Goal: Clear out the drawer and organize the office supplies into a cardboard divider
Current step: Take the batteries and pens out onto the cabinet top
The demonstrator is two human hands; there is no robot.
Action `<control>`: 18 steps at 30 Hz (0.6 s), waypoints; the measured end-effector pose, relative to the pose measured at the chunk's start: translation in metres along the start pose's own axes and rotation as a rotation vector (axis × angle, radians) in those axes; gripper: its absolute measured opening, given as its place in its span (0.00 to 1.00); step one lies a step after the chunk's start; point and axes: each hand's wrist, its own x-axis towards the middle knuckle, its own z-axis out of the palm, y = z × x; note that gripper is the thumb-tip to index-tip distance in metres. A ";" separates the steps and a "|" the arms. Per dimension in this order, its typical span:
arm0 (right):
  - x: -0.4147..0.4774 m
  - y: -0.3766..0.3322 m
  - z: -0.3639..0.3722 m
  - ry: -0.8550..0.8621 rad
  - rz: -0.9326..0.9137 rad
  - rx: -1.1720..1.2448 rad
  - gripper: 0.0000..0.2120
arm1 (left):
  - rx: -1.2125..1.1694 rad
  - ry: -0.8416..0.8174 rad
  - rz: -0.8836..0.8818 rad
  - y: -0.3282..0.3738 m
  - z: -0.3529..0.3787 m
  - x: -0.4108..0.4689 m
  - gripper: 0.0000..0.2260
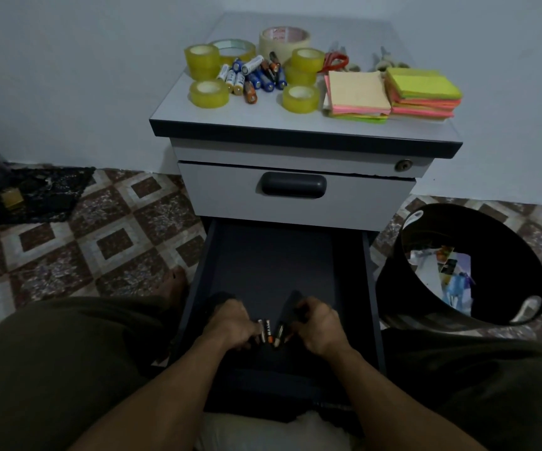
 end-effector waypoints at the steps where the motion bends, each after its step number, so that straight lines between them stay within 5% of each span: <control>1: -0.001 -0.001 0.000 0.009 0.010 0.008 0.22 | 0.006 -0.004 0.002 0.001 0.000 0.000 0.11; 6: -0.002 -0.010 0.004 -0.009 -0.012 -0.095 0.31 | 0.108 0.008 0.006 0.003 0.003 0.000 0.17; 14: 0.002 -0.012 -0.003 0.056 0.012 0.003 0.25 | 0.133 0.201 0.044 0.002 -0.002 0.006 0.10; 18: -0.006 -0.013 0.002 0.020 0.084 -0.042 0.38 | 0.121 0.187 0.070 0.000 0.001 0.005 0.15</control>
